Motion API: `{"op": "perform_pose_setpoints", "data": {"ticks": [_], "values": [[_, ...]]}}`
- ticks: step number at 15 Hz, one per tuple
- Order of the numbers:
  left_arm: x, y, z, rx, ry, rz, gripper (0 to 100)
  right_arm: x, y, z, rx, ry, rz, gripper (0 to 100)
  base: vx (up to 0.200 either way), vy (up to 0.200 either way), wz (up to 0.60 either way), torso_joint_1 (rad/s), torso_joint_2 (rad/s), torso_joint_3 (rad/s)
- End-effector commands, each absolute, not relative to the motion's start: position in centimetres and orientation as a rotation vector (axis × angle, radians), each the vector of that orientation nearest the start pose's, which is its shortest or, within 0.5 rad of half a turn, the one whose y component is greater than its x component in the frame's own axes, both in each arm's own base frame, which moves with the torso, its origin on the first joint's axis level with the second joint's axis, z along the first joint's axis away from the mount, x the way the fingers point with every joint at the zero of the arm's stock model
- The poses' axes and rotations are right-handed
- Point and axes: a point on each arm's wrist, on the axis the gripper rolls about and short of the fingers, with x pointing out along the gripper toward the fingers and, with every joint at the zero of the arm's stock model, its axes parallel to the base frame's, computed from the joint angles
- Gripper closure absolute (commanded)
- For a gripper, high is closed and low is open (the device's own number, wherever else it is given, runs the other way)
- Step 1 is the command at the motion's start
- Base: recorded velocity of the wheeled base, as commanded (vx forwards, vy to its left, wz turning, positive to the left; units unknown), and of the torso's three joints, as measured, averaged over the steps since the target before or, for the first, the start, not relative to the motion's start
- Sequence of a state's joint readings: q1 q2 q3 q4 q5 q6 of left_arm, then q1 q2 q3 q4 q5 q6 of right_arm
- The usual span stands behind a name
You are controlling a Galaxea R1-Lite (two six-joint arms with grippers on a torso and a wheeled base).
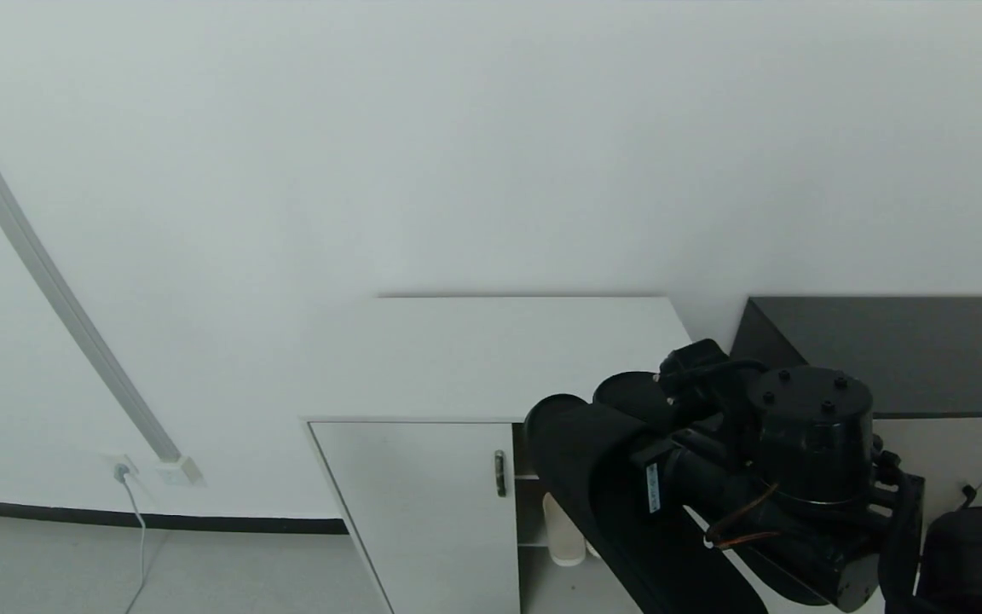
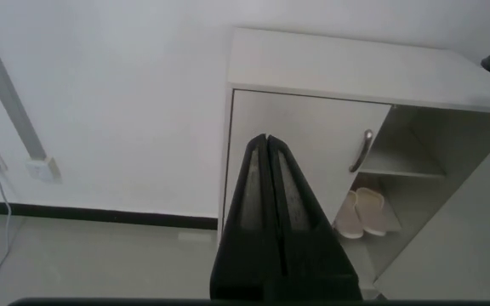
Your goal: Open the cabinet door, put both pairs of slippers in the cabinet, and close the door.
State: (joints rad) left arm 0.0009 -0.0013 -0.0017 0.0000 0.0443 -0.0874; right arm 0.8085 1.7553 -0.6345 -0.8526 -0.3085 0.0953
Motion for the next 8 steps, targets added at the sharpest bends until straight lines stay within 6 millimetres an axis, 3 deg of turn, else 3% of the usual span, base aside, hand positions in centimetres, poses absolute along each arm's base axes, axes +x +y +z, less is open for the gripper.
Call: {"op": "perform_pose_setpoints", "data": {"ticks": [1,8], "values": [[-2.29,0.10,7.59,-0.087,-0.004,0.046,100,20.99,20.99,14.22,-0.053,0.257,0.485,100,0.000,0.000,0.00,0.000,0.00,0.000],[-2.29,0.10,7.59,-0.089,-0.004,0.046,100,21.02,21.02,14.13,-0.061,0.258,0.485,100,0.000,0.000,0.00,0.000,0.00,0.000]]}}
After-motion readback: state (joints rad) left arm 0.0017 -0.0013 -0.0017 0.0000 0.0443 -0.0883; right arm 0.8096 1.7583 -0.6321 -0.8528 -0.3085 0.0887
